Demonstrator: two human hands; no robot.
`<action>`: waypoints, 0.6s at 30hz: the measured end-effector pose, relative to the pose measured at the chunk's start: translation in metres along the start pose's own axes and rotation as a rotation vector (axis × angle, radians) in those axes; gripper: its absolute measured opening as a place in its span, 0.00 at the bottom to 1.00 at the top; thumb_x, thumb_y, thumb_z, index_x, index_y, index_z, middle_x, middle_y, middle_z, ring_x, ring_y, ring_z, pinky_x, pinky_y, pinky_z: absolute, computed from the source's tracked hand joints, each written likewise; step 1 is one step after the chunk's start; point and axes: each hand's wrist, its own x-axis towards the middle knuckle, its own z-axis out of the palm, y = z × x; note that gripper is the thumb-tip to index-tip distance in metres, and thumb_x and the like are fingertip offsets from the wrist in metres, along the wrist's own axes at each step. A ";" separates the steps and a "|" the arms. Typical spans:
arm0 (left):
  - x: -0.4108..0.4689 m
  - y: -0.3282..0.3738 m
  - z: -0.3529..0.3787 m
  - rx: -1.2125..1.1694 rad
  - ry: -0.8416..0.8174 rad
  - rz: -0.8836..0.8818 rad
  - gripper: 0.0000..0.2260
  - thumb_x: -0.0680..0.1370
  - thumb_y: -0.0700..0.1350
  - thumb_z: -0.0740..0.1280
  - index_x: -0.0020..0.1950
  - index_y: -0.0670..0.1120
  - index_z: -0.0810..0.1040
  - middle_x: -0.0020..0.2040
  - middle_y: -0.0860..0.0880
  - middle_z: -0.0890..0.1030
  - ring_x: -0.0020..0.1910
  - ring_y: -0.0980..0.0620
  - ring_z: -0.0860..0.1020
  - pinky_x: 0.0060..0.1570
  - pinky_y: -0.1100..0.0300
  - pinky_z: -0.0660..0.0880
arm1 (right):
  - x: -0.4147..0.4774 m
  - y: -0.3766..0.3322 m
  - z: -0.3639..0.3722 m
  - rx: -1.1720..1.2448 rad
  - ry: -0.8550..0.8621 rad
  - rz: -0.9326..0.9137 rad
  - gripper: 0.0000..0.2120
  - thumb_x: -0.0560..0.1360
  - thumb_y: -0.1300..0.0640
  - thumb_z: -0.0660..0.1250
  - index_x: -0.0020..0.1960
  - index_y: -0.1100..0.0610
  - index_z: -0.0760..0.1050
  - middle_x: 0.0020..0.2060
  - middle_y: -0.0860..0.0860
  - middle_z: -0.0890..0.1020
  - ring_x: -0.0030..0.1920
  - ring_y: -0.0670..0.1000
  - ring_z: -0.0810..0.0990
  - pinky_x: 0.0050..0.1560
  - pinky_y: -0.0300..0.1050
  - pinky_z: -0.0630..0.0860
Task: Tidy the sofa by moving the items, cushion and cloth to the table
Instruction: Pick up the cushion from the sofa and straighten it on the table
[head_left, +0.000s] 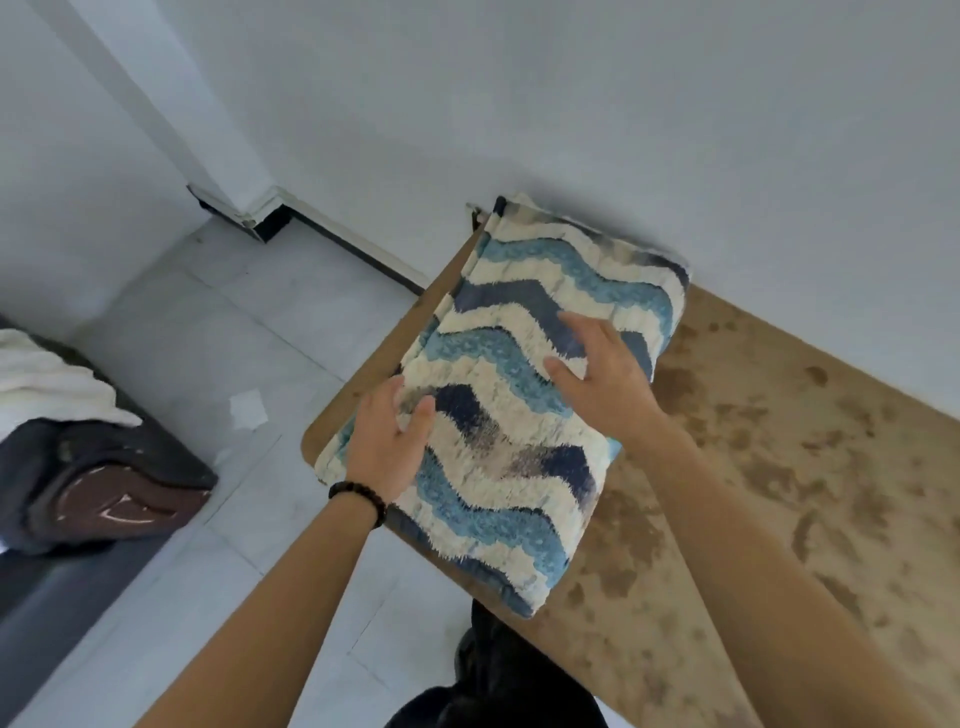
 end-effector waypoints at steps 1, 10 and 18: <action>0.018 0.001 0.007 0.030 -0.002 -0.033 0.26 0.80 0.61 0.59 0.74 0.49 0.65 0.72 0.50 0.69 0.69 0.51 0.68 0.66 0.55 0.66 | 0.033 0.000 0.003 -0.023 -0.004 -0.034 0.26 0.81 0.47 0.63 0.77 0.50 0.62 0.72 0.52 0.68 0.70 0.54 0.69 0.66 0.51 0.69; 0.083 -0.028 0.067 0.212 0.033 -0.251 0.35 0.77 0.70 0.54 0.75 0.49 0.63 0.73 0.51 0.68 0.72 0.50 0.65 0.73 0.49 0.53 | 0.198 0.032 0.079 -0.503 -0.190 -0.227 0.44 0.71 0.24 0.57 0.80 0.44 0.55 0.79 0.54 0.58 0.79 0.61 0.51 0.75 0.66 0.44; 0.098 -0.016 0.060 0.243 0.155 -0.313 0.20 0.79 0.63 0.59 0.61 0.51 0.74 0.50 0.52 0.75 0.55 0.47 0.73 0.59 0.49 0.62 | 0.194 0.019 0.082 -0.549 -0.084 -0.265 0.31 0.75 0.28 0.57 0.69 0.46 0.72 0.56 0.52 0.82 0.60 0.56 0.75 0.65 0.59 0.62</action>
